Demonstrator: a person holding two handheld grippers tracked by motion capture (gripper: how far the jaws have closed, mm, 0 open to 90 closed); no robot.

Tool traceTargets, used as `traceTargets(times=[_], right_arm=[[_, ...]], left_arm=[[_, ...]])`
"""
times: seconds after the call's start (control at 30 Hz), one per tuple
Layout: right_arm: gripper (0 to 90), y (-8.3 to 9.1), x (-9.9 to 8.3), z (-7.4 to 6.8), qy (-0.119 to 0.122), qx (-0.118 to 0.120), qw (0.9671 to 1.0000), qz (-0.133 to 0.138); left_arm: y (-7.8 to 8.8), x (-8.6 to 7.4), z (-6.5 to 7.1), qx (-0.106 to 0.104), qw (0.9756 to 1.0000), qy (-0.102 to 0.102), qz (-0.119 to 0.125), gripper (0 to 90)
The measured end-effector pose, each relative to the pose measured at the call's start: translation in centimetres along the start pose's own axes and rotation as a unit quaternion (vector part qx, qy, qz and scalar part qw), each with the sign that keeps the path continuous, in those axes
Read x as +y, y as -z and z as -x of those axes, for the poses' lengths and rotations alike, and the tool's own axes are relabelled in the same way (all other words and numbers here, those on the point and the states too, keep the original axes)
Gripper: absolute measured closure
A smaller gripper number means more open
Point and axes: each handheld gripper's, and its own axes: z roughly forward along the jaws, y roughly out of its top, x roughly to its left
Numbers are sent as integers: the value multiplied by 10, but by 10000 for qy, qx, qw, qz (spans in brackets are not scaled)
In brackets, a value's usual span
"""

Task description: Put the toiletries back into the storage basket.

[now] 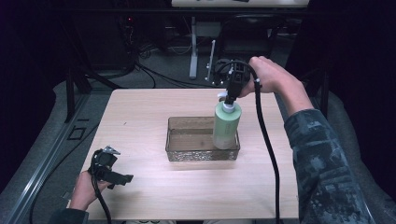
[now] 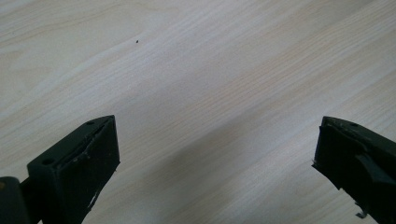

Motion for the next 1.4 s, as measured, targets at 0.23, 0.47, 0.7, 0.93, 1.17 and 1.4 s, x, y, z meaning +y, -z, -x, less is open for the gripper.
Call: traceTargets(times=[0.23,0.47,0.7,0.93,1.17,1.4], right_arm=[[630,-11,-6,-1,-28,57,10000,49],[630,-18,-10,-3,-82,90,9999,48],[630,-23,-14,-3,-96,143,9998,90],[630,-32,-17,-5,-103,187,9998,55],[629,-33,-19,-6,-107,180,9998,26],[629,-34,-20,-7,-123,180,9998,14]], left_arm=[[0,0,0,10,10000,-7,-6,1],[0,0,0,17,10000,-3,-12,1],[-1,0,0,10,10000,5,-22,1],[0,0,0,17,10000,31,-5,1],[0,0,0,17,10000,14,-26,1],[0,0,0,19,10000,29,-7,1]])
